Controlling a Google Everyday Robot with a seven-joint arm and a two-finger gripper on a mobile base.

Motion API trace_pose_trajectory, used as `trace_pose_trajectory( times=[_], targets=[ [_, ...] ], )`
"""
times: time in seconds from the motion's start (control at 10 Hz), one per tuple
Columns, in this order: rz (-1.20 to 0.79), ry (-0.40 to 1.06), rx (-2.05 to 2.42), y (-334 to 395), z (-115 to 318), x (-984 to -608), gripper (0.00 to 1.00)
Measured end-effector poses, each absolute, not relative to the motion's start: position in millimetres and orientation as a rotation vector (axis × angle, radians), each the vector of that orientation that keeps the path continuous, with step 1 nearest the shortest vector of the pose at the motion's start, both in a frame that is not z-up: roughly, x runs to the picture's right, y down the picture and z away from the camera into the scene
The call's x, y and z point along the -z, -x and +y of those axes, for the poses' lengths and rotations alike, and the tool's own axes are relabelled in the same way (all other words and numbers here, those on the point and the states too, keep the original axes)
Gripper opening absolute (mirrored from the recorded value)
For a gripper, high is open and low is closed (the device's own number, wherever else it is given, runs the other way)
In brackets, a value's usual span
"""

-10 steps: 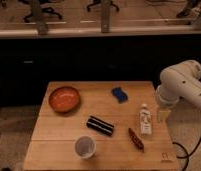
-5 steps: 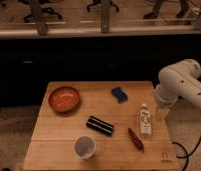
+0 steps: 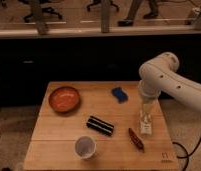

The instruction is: Pick up the ceramic bowl

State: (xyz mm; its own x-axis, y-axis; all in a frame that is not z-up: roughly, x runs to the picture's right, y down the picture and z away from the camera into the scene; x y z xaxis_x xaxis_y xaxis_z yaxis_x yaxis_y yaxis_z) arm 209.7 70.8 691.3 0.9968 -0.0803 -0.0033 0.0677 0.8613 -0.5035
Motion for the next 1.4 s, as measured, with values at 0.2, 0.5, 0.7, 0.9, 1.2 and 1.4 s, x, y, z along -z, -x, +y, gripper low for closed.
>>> trace_pose_trajectory(
  times=[0.2,0.5,0.7,0.9,1.2,1.4],
  targets=[
    [0.016,0.519,0.114,-192,67,-694,0.8],
    [0.004,0.498,0.186,-154,56,-701,0.8],
    [-0.001,0.487,0.223,-145,52,-705,0.8],
    [-0.02,0.473,0.265,-117,45,-708,0.8],
    [-0.04,0.45,0.334,-91,38,-714,0.8],
    [-0.053,0.432,0.38,-74,34,-716,0.8]
  ],
)
